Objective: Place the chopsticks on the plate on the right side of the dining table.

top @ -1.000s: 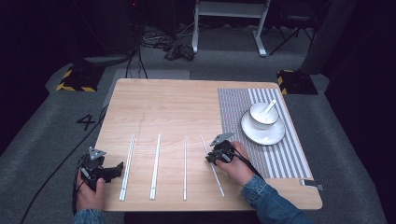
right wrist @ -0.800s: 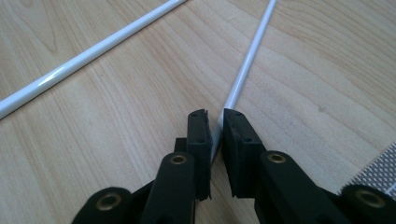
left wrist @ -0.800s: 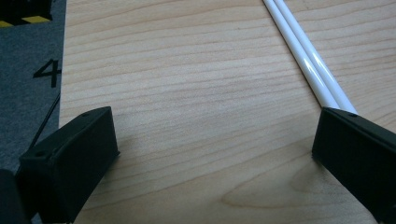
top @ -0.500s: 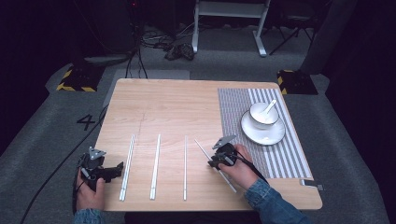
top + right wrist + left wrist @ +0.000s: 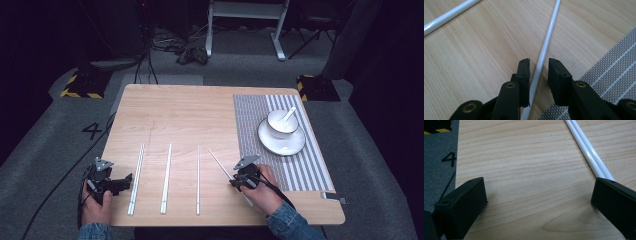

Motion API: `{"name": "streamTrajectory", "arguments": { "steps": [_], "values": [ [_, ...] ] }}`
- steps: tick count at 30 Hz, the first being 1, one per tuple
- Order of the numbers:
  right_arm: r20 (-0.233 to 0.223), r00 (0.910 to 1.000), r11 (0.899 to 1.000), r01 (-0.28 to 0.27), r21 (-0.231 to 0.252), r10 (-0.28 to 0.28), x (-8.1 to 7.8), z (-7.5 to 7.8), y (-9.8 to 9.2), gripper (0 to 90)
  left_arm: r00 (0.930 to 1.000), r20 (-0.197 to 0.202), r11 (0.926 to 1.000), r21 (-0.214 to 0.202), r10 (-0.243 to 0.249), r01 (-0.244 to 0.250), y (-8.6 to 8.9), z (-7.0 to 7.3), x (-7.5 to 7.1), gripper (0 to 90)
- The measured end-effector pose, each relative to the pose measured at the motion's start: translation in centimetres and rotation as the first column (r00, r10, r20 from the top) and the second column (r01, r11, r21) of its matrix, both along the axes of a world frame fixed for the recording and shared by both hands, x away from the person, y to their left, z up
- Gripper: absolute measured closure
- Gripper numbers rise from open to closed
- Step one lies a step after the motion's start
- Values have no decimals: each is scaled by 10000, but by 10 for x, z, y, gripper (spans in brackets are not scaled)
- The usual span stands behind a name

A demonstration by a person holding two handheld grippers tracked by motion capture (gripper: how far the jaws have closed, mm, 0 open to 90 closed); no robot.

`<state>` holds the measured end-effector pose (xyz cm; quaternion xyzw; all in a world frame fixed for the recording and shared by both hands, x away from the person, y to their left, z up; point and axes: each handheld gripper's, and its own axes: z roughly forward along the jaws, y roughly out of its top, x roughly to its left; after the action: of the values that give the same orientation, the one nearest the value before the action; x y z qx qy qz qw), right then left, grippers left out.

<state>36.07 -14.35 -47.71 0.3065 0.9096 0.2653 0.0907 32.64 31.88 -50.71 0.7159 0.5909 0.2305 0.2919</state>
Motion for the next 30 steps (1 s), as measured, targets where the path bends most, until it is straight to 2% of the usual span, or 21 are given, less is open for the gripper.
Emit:
{"name": "streamTrajectory", "arguments": {
  "steps": [8,13,15,17,19,23,27,30],
  "values": [
    [-235,9993,9994,272,-196,-277,-4,2,-2,726,10000,1,10000,2,-4,4,0,0,0,0],
    [-896,9943,9949,500,-872,-579,0,7,4,675,10000,-4,10000,5,-4,4,0,0,0,0],
    [-940,9927,9914,649,-1141,-758,1,8,8,646,10000,0,10000,2,-5,5,0,0,0,0],
    [-962,9911,9890,794,-1245,-917,2,9,10,655,10000,-3,10000,5,-4,4,0,0,0,0],
    [-998,9918,9904,677,-1207,-800,3,9,10,746,10000,0,10000,4,-4,4,0,0,0,0],
    [-1023,9907,9915,796,-1030,-901,4,8,8,818,10000,0,10000,3,-5,5,0,0,0,0],
    [-1375,9835,9927,1122,-444,-1173,7,7,1,840,10000,-1,10000,2,-4,4,0,0,0,0],
    [-1420,9818,9919,1226,-327,-1260,7,7,-2,847,10000,-4,10000,3,-2,2,0,0,0,0]
  ]
}}
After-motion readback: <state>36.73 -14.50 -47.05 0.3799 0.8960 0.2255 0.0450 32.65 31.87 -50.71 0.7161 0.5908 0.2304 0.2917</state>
